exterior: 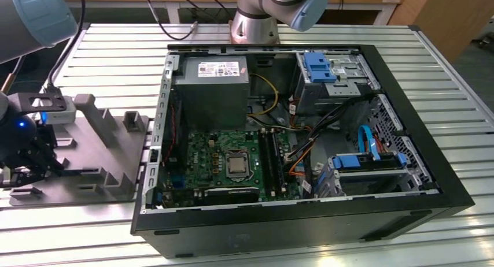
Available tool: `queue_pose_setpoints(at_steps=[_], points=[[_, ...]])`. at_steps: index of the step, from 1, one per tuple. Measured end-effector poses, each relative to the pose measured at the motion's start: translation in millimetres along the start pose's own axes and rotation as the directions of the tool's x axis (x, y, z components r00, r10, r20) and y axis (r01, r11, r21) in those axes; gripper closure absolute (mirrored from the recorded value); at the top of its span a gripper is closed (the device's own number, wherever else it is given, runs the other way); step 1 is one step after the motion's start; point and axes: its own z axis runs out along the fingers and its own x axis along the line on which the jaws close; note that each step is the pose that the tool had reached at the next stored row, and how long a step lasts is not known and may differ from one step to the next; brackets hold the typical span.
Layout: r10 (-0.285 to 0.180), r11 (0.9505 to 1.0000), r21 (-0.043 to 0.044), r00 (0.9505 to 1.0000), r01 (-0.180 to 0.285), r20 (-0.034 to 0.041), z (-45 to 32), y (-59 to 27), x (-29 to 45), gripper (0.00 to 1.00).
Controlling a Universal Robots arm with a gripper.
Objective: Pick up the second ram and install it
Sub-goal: 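Pick up the second ram and move it above second insertion slot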
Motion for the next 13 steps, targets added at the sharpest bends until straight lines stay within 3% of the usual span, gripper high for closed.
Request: queue_pose_setpoints(at_steps=[13], points=[[0.000, 1.0000, 0.0004, 1.0000, 0.000, 0.0002, -0.9, -2.3, -0.1, 0.79]])
